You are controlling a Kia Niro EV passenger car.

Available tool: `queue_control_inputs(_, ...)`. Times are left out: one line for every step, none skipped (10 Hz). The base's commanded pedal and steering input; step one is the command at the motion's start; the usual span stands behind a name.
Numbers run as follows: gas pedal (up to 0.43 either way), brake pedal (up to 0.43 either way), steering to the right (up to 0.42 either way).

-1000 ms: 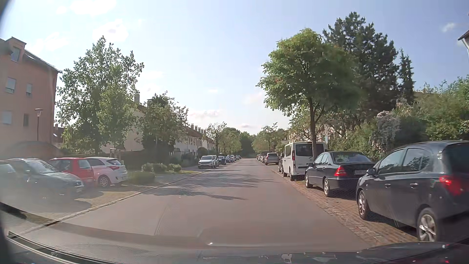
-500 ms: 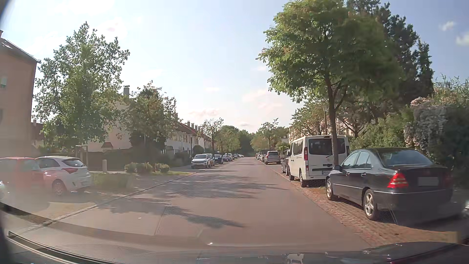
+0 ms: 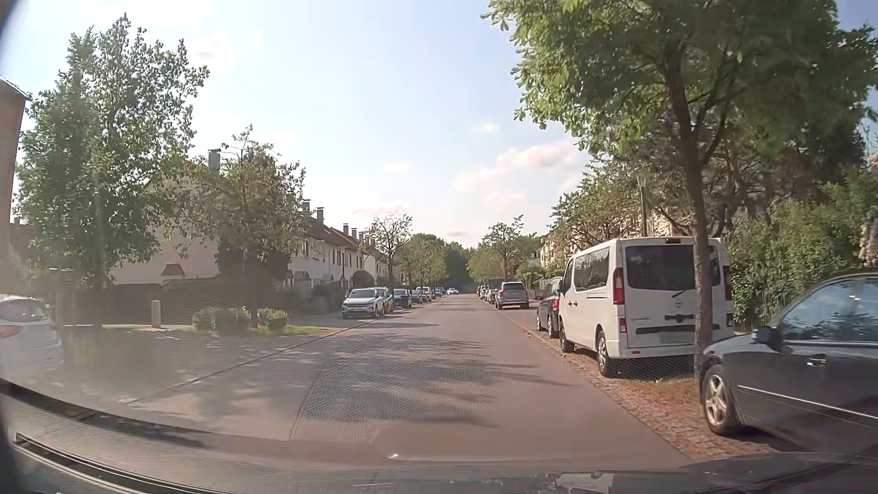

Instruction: Follow the waypoints while adhering to traffic rules and regulations

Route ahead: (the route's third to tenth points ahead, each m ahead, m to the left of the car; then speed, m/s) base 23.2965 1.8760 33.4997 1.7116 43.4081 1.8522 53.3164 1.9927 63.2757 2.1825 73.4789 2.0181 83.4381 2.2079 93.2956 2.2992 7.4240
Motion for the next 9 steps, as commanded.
queue_control_inputs(0.000,0.012,-0.002)
queue_control_inputs(0.000,0.012,-0.002)
queue_control_inputs(0.000,0.012,-0.001)
queue_control_inputs(0.000,0.012,-0.001)
queue_control_inputs(0.000,0.012,-0.001)
queue_control_inputs(0.000,0.012,-0.001)
queue_control_inputs(0.000,0.012,-0.001)
queue_control_inputs(0.000,0.012,-0.001)
queue_control_inputs(0.000,0.018,-0.001)
